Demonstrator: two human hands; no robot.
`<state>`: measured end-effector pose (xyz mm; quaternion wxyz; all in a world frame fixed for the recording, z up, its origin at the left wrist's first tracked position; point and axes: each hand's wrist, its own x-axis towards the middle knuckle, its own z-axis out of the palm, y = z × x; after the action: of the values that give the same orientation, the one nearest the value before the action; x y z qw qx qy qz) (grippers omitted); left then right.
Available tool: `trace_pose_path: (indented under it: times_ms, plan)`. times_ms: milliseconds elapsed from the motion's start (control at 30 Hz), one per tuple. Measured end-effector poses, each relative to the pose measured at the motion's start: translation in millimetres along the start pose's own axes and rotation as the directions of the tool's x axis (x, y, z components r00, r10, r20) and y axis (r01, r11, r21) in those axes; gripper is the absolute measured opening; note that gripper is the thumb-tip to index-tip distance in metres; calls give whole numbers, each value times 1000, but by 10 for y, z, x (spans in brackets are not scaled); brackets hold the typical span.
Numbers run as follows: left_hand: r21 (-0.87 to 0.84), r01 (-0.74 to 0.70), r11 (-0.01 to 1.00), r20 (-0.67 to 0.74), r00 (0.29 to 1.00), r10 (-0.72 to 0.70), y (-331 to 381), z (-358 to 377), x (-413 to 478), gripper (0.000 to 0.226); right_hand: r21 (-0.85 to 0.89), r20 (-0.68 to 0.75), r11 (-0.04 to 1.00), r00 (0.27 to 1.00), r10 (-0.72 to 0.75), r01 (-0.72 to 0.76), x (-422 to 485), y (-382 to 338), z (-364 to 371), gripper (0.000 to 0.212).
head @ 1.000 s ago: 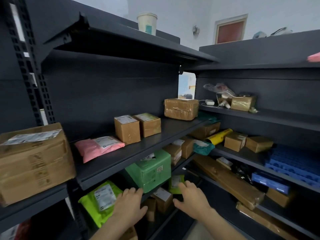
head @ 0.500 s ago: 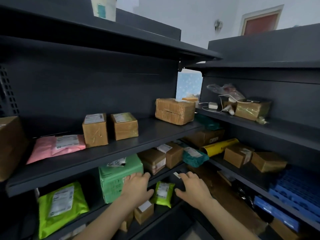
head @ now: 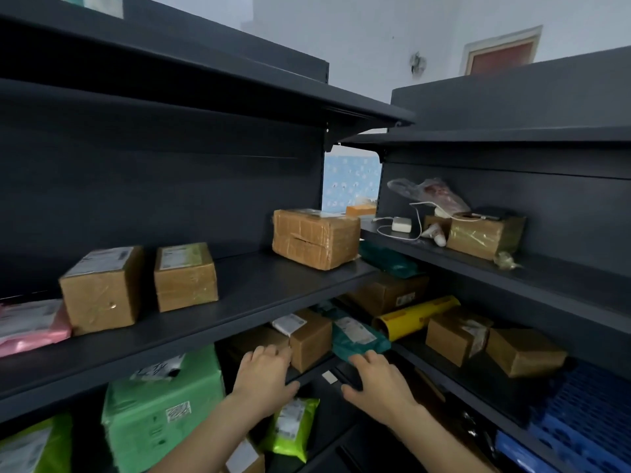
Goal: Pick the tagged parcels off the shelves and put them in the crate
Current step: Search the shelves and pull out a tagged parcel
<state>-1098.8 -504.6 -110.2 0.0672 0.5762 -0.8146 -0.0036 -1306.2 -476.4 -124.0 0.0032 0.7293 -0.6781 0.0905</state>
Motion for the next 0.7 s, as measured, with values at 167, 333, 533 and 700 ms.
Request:
trace_pose_path:
  times_ms: [167, 333, 533, 700]
  plan:
    - [-10, -14, 1000, -59, 998, 13, 109, -59, 591, 53, 6, -34, 1000, 999, -9, 9, 582, 287, -89, 57]
    - [-34, -31, 999, -132, 991, 26, 168, -238, 1081, 54, 42, -122, 999, 992, -13, 18, 1089, 481, -260, 57]
    - [-56, 8, 998, -161, 987, -17, 111, -361, 1460, 57, 81, -167, 997, 986, -1, 15, 1609, 679, -467, 56]
    - [-108, 61, 992, -163, 984, -78, 109, -393, 1745, 65, 204, -217, 979, 976, 23, 22, 2073, 889, -563, 58]
